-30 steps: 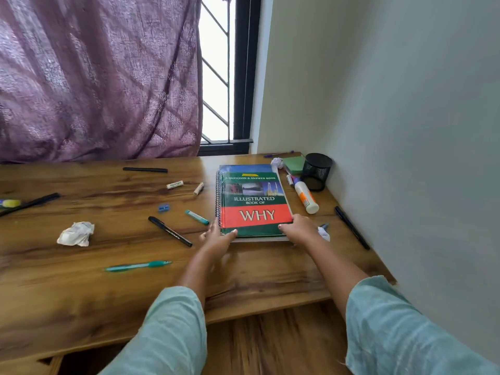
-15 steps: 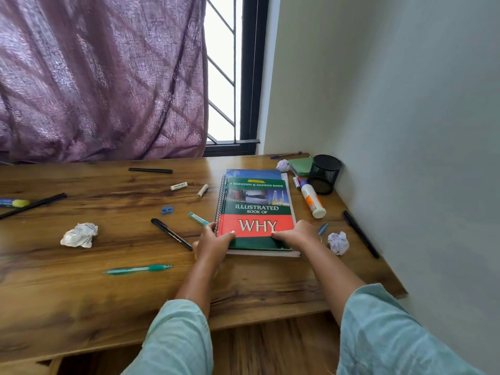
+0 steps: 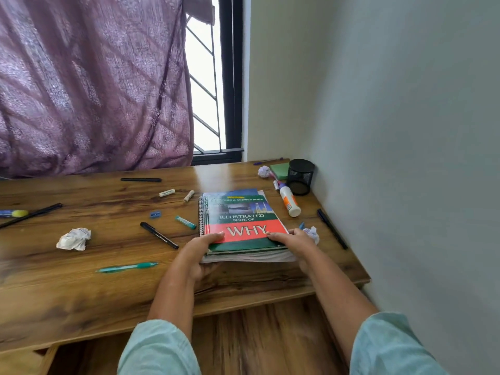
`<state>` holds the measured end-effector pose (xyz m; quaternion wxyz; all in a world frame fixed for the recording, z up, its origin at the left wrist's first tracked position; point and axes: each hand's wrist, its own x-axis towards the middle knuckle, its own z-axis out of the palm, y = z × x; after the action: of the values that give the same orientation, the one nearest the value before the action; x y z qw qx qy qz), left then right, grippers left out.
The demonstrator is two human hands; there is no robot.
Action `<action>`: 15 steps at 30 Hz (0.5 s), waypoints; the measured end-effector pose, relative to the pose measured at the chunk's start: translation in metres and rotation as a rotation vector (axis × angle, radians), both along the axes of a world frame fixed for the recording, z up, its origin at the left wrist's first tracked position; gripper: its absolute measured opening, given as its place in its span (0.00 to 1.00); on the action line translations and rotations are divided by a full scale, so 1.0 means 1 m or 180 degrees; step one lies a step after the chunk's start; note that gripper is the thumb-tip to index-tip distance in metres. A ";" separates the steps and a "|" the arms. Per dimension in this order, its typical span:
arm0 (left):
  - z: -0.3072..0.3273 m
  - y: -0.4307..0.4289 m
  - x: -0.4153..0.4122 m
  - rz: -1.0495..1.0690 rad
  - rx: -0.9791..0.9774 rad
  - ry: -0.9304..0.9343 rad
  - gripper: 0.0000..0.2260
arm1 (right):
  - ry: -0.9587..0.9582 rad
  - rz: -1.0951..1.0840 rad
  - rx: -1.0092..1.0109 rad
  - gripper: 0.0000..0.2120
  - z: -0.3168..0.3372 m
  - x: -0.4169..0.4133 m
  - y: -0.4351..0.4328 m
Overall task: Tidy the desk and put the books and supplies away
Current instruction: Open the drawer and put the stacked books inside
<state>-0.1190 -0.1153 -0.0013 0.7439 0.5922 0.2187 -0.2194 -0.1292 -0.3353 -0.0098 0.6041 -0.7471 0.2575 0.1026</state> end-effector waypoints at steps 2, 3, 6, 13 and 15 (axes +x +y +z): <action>0.007 -0.002 -0.013 0.0026 -0.0014 -0.0251 0.11 | -0.0062 -0.0066 0.0599 0.34 0.001 -0.011 -0.004; 0.010 -0.003 -0.021 0.0030 -0.0012 -0.0375 0.13 | -0.0118 -0.0103 0.0815 0.31 0.003 -0.017 -0.004; 0.004 -0.001 -0.042 0.0018 -0.0274 -0.0723 0.22 | -0.0552 -0.0195 0.1190 0.26 0.006 -0.032 -0.008; 0.028 0.011 -0.066 -0.0345 -0.0433 -0.1177 0.36 | -0.1250 0.0108 0.1564 0.41 0.040 -0.047 -0.029; 0.042 0.016 -0.066 -0.0609 -0.0286 -0.1278 0.46 | -0.1203 0.0441 0.1634 0.39 0.054 -0.051 -0.030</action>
<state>-0.1846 -0.0993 0.0402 0.7739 0.6083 -0.0009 -0.1762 -0.1804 -0.3650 0.0438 0.8015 -0.5919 0.0550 0.0646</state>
